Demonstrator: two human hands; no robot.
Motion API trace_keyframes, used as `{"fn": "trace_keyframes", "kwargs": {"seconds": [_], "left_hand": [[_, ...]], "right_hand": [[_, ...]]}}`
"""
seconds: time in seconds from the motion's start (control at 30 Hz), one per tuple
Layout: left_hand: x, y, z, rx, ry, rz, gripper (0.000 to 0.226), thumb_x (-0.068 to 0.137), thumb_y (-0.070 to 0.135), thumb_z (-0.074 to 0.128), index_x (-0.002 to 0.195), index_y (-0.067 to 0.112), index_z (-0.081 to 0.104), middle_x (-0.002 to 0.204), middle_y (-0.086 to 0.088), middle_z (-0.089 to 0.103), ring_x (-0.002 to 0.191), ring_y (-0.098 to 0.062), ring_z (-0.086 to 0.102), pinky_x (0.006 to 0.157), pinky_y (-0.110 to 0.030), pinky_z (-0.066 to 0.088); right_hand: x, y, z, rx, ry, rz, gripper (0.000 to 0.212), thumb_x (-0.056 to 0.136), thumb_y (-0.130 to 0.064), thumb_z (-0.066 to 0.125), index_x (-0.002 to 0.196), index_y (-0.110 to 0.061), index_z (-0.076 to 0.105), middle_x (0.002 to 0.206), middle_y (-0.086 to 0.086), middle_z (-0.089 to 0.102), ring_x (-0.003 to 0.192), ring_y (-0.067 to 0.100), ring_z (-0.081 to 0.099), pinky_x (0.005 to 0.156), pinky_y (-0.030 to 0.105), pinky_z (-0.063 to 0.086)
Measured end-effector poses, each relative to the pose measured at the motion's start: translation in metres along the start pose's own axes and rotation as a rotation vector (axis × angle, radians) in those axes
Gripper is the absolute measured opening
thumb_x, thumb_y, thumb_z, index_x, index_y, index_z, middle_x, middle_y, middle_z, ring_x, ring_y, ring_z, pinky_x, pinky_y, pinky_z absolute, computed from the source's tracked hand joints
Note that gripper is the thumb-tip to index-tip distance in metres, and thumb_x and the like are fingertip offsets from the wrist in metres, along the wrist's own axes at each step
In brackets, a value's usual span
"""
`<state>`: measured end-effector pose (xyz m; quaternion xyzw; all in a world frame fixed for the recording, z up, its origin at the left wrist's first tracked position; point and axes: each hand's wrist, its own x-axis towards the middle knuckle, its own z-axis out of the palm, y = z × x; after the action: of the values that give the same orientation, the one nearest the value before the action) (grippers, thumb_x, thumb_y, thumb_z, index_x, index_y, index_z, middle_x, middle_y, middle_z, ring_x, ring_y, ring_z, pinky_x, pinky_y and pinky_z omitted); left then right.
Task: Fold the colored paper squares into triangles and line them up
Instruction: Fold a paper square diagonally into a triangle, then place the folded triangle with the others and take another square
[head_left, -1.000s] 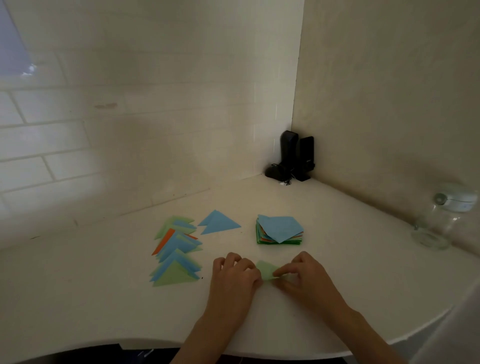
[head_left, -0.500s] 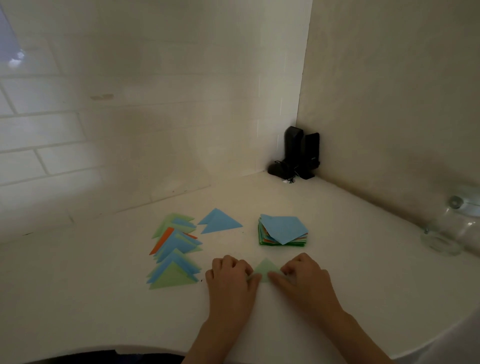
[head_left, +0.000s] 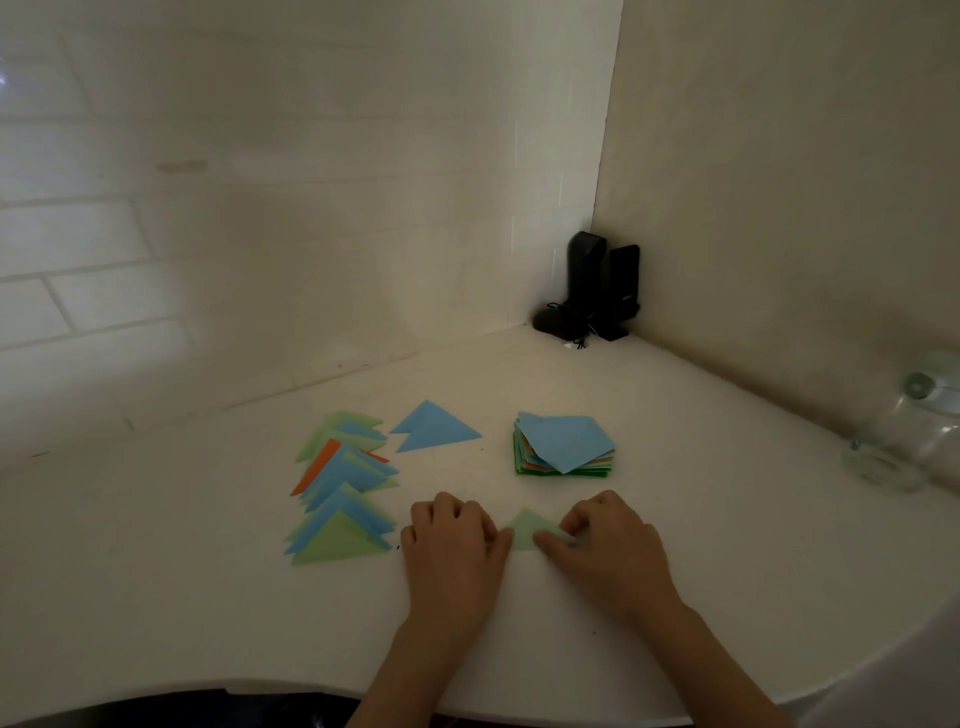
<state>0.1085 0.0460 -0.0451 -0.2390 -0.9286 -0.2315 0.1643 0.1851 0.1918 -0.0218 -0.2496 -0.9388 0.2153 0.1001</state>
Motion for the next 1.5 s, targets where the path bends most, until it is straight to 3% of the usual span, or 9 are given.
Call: {"fn": "trace_keyframes", "kwargs": {"seconds": [0.1,0.4,0.57,0.73,0.8,0.93,1.13,1.3,1.5], "left_hand": [[0.002,-0.005,-0.007,-0.052,-0.083,-0.010,0.020,0.088,0.050,0.053,0.091,0.031,0.058,0.101,0.010,0.046,0.102,-0.015,0.039,0.081,-0.026,0.031],[0.000,-0.014,-0.012,-0.217,-0.057,0.038,0.005,0.086,0.023,0.063,0.090,0.024,0.061,0.093,0.009,0.048,0.090,-0.012,0.035,0.074,-0.019,0.023],[-0.009,0.015,-0.009,-0.240,-0.034,0.037,0.028,0.070,-0.009,0.064,0.087,0.014,0.064,0.085,-0.006,0.056,0.079,-0.023,0.048,0.062,-0.029,0.035],[-0.007,0.038,-0.012,-0.164,-0.118,-0.042,0.033,0.090,0.028,0.058,0.120,0.021,0.046,0.115,-0.003,0.045,0.103,-0.019,0.044,0.081,-0.025,0.036],[-0.002,0.038,-0.013,-0.207,-0.178,-0.103,0.040,0.088,0.031,0.062,0.122,0.022,0.043,0.116,-0.002,0.044,0.104,-0.017,0.045,0.084,-0.024,0.037],[0.005,0.031,-0.017,-0.360,-0.270,-0.168,0.039,0.082,0.022,0.069,0.115,0.023,0.046,0.098,0.003,0.056,0.088,-0.012,0.054,0.071,-0.020,0.038],[0.007,0.013,-0.022,-0.471,-0.167,-0.134,0.015,0.084,0.013,0.066,0.086,0.024,0.056,0.070,0.012,0.056,0.063,0.000,0.050,0.056,-0.009,0.035],[0.035,-0.014,-0.024,-0.468,-0.053,-0.180,0.013,0.084,0.010,0.065,0.083,0.021,0.058,0.067,0.013,0.057,0.062,-0.001,0.050,0.057,-0.017,0.035],[0.080,-0.043,-0.022,-0.411,0.002,-0.230,0.017,0.081,0.009,0.068,0.080,0.022,0.056,0.066,0.010,0.055,0.063,-0.009,0.052,0.058,-0.024,0.031]], "right_hand": [[0.001,0.005,-0.004,0.085,-0.013,-0.005,0.027,0.076,-0.057,0.065,0.080,-0.033,0.052,0.095,-0.011,0.048,0.086,0.007,0.052,0.082,0.027,0.043],[0.006,0.014,-0.009,0.270,-0.048,-0.015,0.021,0.078,-0.027,0.072,0.089,-0.029,0.054,0.092,-0.010,0.056,0.065,0.004,0.046,0.061,0.014,0.038],[0.004,0.014,-0.004,0.266,-0.016,-0.016,0.019,0.078,-0.028,0.071,0.089,-0.030,0.056,0.093,-0.009,0.054,0.065,0.004,0.046,0.059,0.013,0.036],[0.004,0.013,-0.002,0.259,-0.022,-0.033,0.018,0.080,-0.030,0.070,0.086,-0.035,0.054,0.095,-0.010,0.051,0.066,0.003,0.045,0.065,0.016,0.037],[0.003,0.014,-0.002,0.261,-0.021,-0.040,0.020,0.080,-0.031,0.069,0.080,-0.039,0.051,0.094,-0.010,0.050,0.068,0.003,0.046,0.070,0.019,0.039],[0.002,0.015,-0.001,0.256,0.010,-0.071,0.021,0.080,-0.033,0.069,0.078,-0.040,0.050,0.088,-0.014,0.046,0.068,0.002,0.046,0.068,0.017,0.036],[0.003,0.020,0.000,0.364,0.159,-0.110,0.016,0.076,-0.026,0.074,0.083,-0.031,0.061,0.085,-0.014,0.060,0.066,0.005,0.053,0.064,0.022,0.047],[0.032,0.016,0.003,0.377,0.409,-0.165,0.023,0.075,-0.020,0.075,0.096,-0.025,0.067,0.096,-0.010,0.056,0.081,0.007,0.055,0.074,0.025,0.049],[0.048,0.014,0.016,0.347,0.451,-0.160,0.018,0.076,-0.025,0.076,0.093,-0.023,0.072,0.101,-0.010,0.050,0.094,0.008,0.053,0.073,0.019,0.041]]}}
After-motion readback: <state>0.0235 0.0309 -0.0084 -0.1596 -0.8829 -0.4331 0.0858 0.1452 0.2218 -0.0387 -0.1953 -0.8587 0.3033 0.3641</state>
